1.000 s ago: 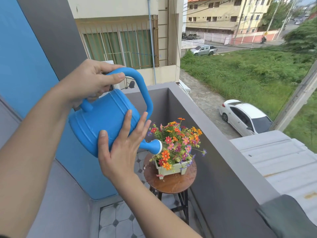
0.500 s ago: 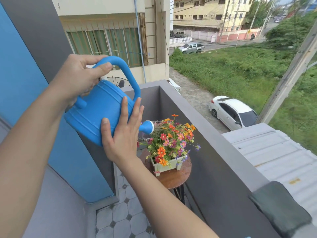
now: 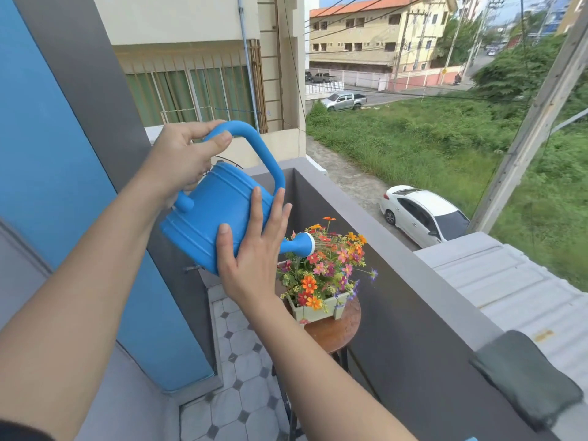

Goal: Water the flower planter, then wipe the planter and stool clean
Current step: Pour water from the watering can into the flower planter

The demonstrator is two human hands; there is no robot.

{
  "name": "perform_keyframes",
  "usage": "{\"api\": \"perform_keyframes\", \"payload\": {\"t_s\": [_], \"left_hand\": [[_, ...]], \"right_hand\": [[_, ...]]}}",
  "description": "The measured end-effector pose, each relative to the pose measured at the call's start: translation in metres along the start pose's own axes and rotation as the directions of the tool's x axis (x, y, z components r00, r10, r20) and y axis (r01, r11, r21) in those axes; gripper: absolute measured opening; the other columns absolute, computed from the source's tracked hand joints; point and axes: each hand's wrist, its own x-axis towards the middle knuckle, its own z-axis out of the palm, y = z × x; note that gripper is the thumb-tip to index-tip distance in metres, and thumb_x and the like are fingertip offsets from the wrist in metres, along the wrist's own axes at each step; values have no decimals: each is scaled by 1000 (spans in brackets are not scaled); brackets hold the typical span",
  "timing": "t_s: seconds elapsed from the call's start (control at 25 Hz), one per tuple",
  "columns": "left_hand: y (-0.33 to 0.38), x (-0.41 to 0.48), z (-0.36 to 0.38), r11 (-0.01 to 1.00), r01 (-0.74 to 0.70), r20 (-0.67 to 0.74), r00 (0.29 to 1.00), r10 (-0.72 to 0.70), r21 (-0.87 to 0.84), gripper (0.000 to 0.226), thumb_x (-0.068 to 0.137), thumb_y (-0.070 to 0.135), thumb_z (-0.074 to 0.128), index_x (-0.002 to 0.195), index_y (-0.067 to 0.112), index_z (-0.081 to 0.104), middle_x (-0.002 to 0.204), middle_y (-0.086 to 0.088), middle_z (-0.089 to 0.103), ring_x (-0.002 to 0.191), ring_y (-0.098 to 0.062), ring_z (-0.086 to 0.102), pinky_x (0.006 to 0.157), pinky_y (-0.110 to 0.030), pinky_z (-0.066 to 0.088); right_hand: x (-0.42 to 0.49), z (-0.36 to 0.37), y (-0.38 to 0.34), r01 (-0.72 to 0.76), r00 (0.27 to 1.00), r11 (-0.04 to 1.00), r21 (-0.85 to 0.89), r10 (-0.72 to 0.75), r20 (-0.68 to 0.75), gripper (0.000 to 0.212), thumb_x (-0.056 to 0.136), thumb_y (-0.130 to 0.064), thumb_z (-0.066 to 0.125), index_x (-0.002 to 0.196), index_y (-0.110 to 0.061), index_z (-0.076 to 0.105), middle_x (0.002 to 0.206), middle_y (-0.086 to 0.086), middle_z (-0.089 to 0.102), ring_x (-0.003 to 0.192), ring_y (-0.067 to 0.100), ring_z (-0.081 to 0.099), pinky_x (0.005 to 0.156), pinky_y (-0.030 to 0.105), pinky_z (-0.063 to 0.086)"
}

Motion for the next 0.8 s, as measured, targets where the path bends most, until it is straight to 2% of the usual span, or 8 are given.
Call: {"api": "perform_keyframes", "payload": {"t_s": [0.16,0.28,0.48,0.6,0.68,0.8], "left_hand": [[-9,1,-7,1000,-16,-64,998,15,-20,26,91,31,59,117,32,62,52,0,27,37,-7,20,37,-15,16],[-15,1,-18,1000,-3,-52,999,4,13,29,91,31,59,119,28,63,53,0,26,36,-6,19,36,-16,16],[-6,-10,-32,996,-28,96,995,20,82,25,93,26,56,116,28,63,39,13,35,33,-2,19,34,-14,16],[-3,-10,-30,996,-40,104,994,32,78,23,93,26,56,115,30,63,37,13,40,34,-3,20,34,-15,16],[-6,-4,-29,998,-36,55,998,34,53,26,91,31,58,117,31,64,46,6,33,38,-7,18,37,-17,16],[-9,1,-26,998,-47,-11,999,47,31,22,91,32,58,112,36,64,55,-1,25,39,-8,18,38,-17,16]], "right_hand": [[9,3,2,27,994,997,-69,-20,103,69,90,-53,29,153,-31,9,161,-2,-11,148,23,-12,115,33,-4],[5,10,1,24,986,995,-101,-8,164,71,90,-56,25,153,-31,6,160,-4,-16,148,22,-13,117,36,-4],[-21,21,-17,23,987,998,-62,-12,162,66,87,-70,13,144,-45,-8,143,-24,-45,138,9,-37,107,19,-24],[-22,18,-20,20,992,999,-45,-14,126,65,91,-62,26,146,-43,-4,150,-22,-35,141,12,-33,110,28,-15],[-12,14,-16,39,993,997,-66,-31,112,67,91,-55,30,150,-36,2,156,-14,-25,144,15,-27,111,31,-9],[6,11,-9,65,988,994,-87,-52,148,72,90,-55,28,153,-29,6,159,-5,-18,147,21,-19,115,33,-7]]}}
